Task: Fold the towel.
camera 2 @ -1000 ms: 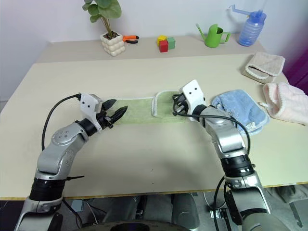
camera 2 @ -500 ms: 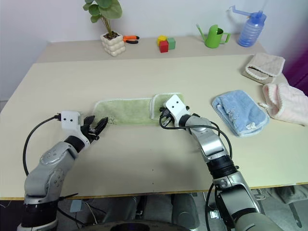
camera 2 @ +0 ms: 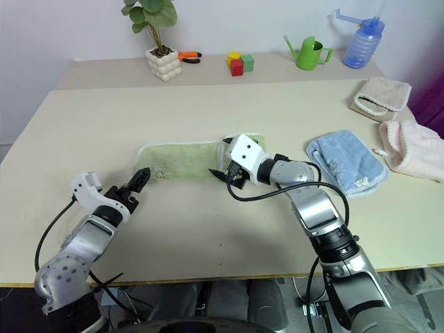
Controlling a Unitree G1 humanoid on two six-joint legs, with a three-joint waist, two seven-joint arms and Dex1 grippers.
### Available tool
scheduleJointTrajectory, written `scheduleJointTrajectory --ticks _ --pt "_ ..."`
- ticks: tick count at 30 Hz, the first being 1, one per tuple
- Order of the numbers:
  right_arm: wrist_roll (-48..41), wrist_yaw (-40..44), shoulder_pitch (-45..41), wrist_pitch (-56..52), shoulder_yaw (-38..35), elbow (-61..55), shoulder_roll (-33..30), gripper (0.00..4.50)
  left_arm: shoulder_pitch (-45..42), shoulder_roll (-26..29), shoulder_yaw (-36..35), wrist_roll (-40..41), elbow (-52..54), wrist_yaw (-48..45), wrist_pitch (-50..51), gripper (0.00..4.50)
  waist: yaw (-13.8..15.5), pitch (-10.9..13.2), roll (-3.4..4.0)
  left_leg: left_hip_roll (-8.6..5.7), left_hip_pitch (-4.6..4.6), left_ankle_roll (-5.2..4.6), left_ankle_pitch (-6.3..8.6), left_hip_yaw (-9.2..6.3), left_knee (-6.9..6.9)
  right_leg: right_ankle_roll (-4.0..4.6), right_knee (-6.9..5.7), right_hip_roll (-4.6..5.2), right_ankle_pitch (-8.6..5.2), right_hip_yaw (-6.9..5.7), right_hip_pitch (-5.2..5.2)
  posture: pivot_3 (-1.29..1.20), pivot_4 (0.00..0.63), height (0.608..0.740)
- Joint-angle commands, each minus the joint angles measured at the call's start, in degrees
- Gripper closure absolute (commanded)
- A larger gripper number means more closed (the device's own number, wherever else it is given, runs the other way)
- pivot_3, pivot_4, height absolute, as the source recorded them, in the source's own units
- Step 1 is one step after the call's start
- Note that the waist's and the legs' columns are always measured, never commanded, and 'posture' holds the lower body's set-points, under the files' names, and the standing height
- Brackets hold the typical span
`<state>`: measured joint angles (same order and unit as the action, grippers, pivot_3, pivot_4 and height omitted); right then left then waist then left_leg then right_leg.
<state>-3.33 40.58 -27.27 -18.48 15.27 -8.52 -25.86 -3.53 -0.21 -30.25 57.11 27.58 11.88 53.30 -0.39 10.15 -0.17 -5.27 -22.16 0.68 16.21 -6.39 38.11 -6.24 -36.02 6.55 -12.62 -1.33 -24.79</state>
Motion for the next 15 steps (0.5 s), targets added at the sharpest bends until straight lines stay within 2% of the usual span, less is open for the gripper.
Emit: scheduleJointTrajectory --ticks 1,8,10,12,15 --pt "0.5 -0.9 -0.8 1.6 -0.5 -1.0 1.2 0.05 -2.9 0.8 -1.0 5.8 -3.3 5.1 1.4 0.0 0.2 0.0 0.0 0.0 0.0 0.03 -0.02 0.0 0.0 0.0 0.0 0.0 0.0 0.0 0.0 0.0 0.15 0.732" --pt "2.0 -1.2 0.9 2.0 0.1 -2.2 1.2 0.05 -10.5 1.0 -3.2 9.6 -12.8 11.0 -3.0 0.0 1.2 0.0 -0.03 -0.03 0.14 0.29 -0.16 0.0 0.02 0.0 0.03 0.01 0.0 0.0 0.17 0.0 0.15 0.732" --pt "2.4 -1.4 1.8 1.6 0.0 -3.2 1.0 0.0 -11.2 1.0 -3.4 11.3 -13.7 11.6 -4.0 0.51 1.2 0.0 -0.03 -0.02 0.16 0.29 -0.17 -0.01 0.01 0.0 0.02 0.0 0.0 0.0 0.17 0.0 0.15 0.732" --pt "2.7 -1.7 2.5 1.2 -0.1 -4.0 1.0 0.0 -11.2 1.4 -2.9 12.3 -14.2 11.8 -4.6 1.31 1.2 0.0 -0.03 -0.01 0.16 0.3 -0.17 -0.01 0.0 0.0 0.02 0.0 0.0 0.0 0.16 0.0 0.15 0.732" --pt "3.1 -2.1 3.3 0.7 -0.3 -4.9 1.2 0.0 -10.7 2.4 -2.4 12.8 -14.3 11.0 -5.5 2.87 1.2 0.0 -0.04 -0.01 0.15 0.3 -0.17 -0.01 0.0 0.0 0.02 0.0 0.0 0.0 0.16 0.0 0.15 0.732"
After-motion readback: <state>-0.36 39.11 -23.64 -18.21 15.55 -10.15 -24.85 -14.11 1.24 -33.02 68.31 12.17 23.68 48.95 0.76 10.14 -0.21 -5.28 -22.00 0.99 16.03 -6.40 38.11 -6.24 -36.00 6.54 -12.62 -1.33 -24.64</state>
